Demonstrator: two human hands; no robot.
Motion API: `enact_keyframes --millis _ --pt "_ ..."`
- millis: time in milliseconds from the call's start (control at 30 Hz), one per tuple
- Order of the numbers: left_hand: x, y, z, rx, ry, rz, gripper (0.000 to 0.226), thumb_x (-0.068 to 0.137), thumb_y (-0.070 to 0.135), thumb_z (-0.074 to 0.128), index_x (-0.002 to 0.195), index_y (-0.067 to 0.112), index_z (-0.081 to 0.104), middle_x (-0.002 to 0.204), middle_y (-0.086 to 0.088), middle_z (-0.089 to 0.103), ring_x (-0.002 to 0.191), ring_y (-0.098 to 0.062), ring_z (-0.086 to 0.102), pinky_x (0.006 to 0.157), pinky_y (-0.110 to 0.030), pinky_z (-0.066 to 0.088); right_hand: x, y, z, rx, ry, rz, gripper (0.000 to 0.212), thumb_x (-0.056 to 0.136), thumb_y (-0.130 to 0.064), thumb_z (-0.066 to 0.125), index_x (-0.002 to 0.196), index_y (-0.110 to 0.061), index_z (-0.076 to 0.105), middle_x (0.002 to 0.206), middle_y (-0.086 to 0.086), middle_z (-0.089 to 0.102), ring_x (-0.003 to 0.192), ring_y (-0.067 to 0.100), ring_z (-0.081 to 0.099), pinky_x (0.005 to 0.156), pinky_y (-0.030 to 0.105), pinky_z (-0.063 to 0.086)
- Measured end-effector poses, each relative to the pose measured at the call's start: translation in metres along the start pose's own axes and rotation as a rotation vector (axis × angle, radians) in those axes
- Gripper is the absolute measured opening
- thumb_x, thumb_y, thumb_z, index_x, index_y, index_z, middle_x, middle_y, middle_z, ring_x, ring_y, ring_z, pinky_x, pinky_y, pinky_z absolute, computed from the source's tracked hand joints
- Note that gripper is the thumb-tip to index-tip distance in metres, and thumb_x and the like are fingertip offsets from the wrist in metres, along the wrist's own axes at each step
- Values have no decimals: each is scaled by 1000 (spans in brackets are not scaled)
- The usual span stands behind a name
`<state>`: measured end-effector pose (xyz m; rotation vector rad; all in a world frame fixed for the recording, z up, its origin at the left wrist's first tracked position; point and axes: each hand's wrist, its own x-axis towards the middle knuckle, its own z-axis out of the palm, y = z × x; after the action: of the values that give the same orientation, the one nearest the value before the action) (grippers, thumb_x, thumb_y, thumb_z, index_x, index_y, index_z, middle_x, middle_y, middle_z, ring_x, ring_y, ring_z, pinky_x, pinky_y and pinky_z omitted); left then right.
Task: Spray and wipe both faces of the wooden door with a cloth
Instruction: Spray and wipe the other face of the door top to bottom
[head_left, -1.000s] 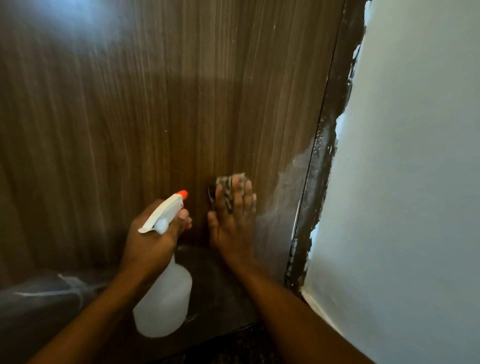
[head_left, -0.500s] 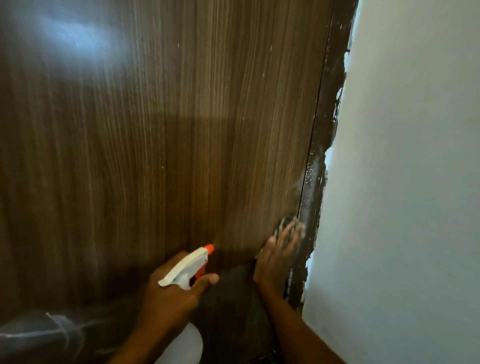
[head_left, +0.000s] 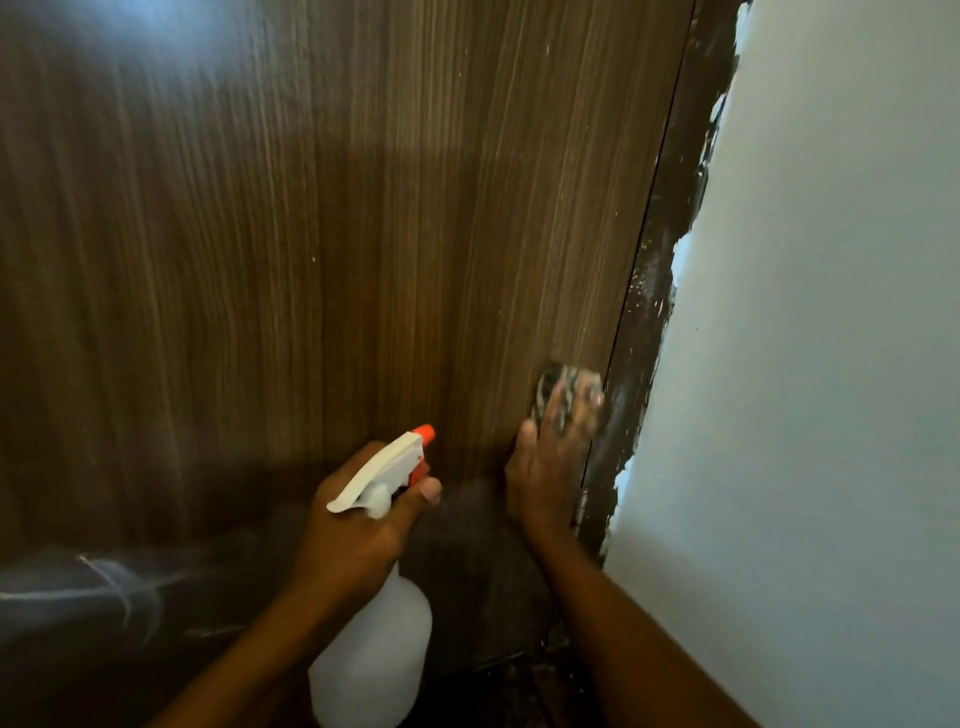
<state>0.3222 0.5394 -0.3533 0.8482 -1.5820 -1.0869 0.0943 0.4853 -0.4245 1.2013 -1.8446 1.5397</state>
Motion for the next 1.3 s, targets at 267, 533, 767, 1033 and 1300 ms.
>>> enact_keyframes --millis 267,533,767,1033,1300 --pt "-25 -40 4 28 39 -72 47 83 16 64 127 14 49 124 1 54 111 -11 50 87 -10 34 17 10 0 -13 147 247 61 104 -42 21 159 -18 12 167 13 10 155 29 4 127 47 4" --pt "-38 -69 2 37 31 -99 51 79 16 69 127 14 50 115 2 57 104 -10 54 73 -6 43 -90 49 19 -240 -190 -451 67 105 -49 23 161 -25 -6 168 9 -13 154 36 -3 124 54 5" --pt "-69 -98 -15 41 142 -227 49 78 22 71 123 15 53 117 1 59 109 -16 55 88 -23 47 -52 13 27 -67 165 107 62 106 -35 29 158 -7 13 163 27 12 151 45 10 123 57 12" --pt "-91 -94 -37 16 207 -130 35 77 12 72 88 39 54 90 17 62 85 0 61 65 -1 43 -134 11 58 -201 -292 -895 59 105 -39 38 159 -28 18 168 9 5 154 35 2 125 50 3" --pt "-97 -104 -72 49 256 -99 32 77 14 73 99 32 57 95 13 62 90 -3 60 68 -1 44 -77 18 30 -70 55 295 65 106 -38 26 160 -7 9 167 20 3 154 33 4 123 27 -8"
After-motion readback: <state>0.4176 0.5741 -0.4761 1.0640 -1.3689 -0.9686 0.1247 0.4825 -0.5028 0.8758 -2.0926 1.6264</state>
